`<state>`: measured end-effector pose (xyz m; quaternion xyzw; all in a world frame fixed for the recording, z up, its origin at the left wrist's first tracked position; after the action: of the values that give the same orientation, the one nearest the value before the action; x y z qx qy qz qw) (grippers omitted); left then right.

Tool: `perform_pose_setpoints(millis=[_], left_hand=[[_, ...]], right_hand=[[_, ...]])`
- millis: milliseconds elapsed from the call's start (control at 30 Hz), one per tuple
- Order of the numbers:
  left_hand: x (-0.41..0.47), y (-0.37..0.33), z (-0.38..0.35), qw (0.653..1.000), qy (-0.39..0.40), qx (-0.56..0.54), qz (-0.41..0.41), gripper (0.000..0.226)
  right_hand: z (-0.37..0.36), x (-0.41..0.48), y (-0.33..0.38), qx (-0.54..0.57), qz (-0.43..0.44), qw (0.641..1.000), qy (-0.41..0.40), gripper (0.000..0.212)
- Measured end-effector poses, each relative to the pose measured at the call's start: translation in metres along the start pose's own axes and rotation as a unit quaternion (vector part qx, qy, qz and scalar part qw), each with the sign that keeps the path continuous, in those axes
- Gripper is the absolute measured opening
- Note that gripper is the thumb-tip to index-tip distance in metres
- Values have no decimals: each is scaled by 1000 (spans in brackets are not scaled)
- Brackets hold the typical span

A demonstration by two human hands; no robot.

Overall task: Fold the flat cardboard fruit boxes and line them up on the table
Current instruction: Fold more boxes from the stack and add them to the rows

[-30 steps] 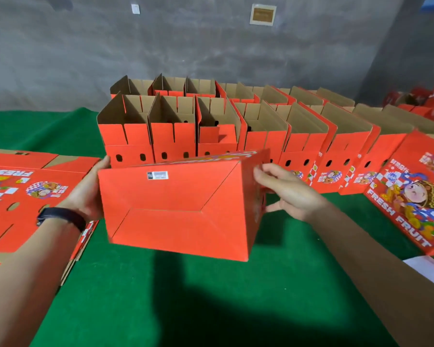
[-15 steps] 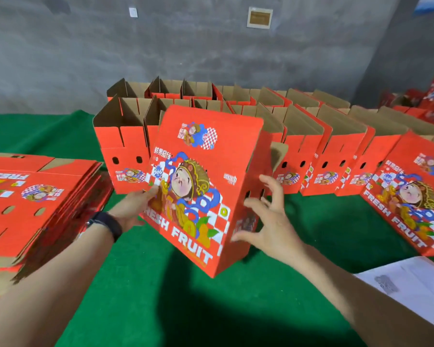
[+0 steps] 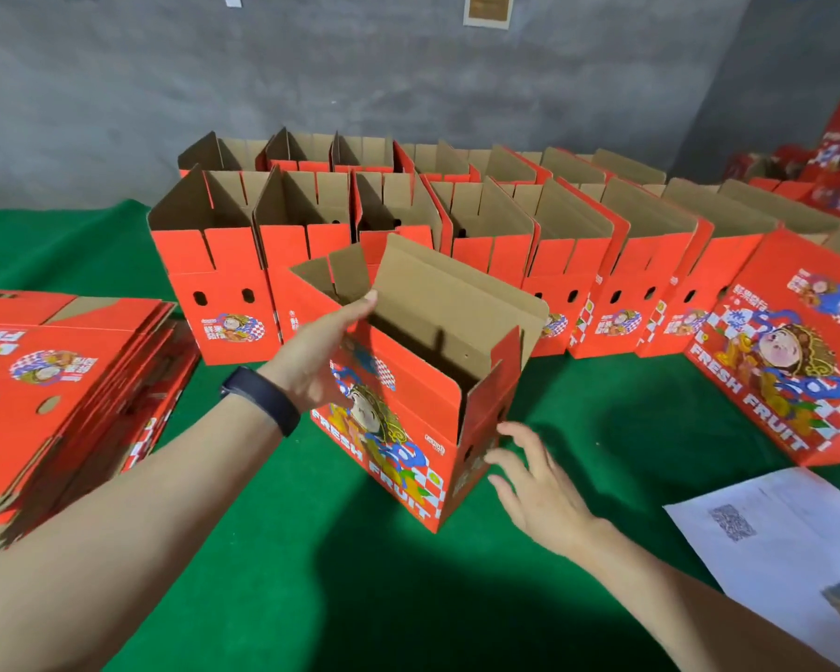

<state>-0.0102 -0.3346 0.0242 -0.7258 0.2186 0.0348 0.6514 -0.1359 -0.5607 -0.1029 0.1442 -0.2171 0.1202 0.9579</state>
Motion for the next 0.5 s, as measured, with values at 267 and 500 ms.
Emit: perform_pose_setpoints(millis=[267, 500], left_hand=[[6, 10, -25, 998, -34, 33, 40, 20], [-3, 13, -66, 1000, -1, -27, 1, 23]], right_hand=[[-13, 5, -14, 46, -69, 989, 121, 33], [-5, -4, -45, 106, -166, 979, 60, 53]])
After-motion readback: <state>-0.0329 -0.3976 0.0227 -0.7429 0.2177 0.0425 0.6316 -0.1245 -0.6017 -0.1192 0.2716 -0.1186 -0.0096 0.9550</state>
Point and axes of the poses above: each hand's wrist, its own x-axis towards the middle knuckle, its own z-axis out of the back of the hand, y = z × x, the point moved 3 cm from there along x, towards the middle knuckle, and after that the axes turned 1 degree about -z, right-handed, at the moved point
